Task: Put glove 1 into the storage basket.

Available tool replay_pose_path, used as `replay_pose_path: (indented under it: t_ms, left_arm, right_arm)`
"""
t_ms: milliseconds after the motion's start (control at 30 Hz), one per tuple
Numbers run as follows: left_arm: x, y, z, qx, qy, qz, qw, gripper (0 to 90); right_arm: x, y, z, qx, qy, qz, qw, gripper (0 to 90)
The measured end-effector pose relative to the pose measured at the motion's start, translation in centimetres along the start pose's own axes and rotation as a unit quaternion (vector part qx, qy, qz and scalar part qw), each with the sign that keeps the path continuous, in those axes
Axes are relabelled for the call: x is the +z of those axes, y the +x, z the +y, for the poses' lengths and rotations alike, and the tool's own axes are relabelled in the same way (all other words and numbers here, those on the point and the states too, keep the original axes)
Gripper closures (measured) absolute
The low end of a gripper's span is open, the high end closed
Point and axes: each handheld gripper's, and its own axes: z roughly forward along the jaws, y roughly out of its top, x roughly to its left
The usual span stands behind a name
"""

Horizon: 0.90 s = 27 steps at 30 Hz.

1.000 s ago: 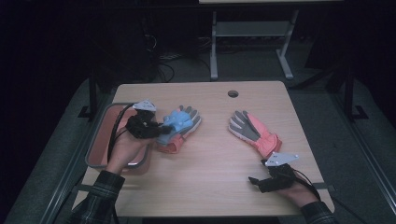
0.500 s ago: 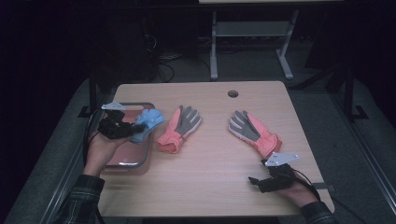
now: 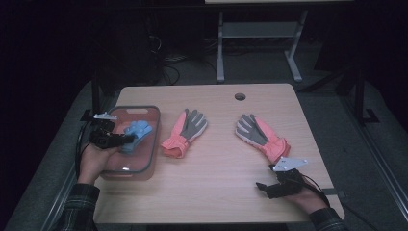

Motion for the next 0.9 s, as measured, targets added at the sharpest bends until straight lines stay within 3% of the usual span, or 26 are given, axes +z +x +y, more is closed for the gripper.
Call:
replay_pose_path:
  t_ms: [167, 267, 367, 433, 533, 667, 900]
  left_arm:
    - [0.7, 0.6, -0.3, -0.010, 0.032, 0.001, 0.9994, 75.3]
    - [0.8, 0.6, -0.2, -0.010, 0.034, 0.006, 0.9994, 74.2]
    - [1.2, 0.8, -0.2, -0.019, 0.053, 0.012, 0.9984, 68.1]
    - [1.2, 0.9, -0.1, -0.022, 0.057, 0.021, 0.9979, 58.3]
    - [1.3, 0.9, -0.1, -0.023, 0.061, 0.034, 0.9973, 36.6]
    - [1.2, 0.8, 0.0, -0.018, 0.056, 0.034, 0.9977, 26.9]
    - [0.3, -0.5, 0.9, 0.001, 0.021, 0.028, 0.9994, 21.3]
  right_arm:
    - [0.0, 0.0, 0.0, 0.000, 0.000, 0.000, 1.0000, 13.8]
    - [0.0, 0.0, 0.0, 0.000, 0.000, 0.000, 1.0000, 13.8]
    - [0.0, 0.0, 0.0, 0.000, 0.000, 0.000, 1.0000, 13.8]
    - [0.0, 0.0, 0.0, 0.000, 0.000, 0.000, 1.0000, 13.8]
    - [0.0, 0.0, 0.0, 0.000, 0.000, 0.000, 1.0000, 13.9]
    - [0.0, 0.0, 0.0, 0.000, 0.000, 0.000, 1.0000, 13.8]
    - [0.0, 0.0, 0.0, 0.001, 0.000, 0.000, 1.0000, 13.9]
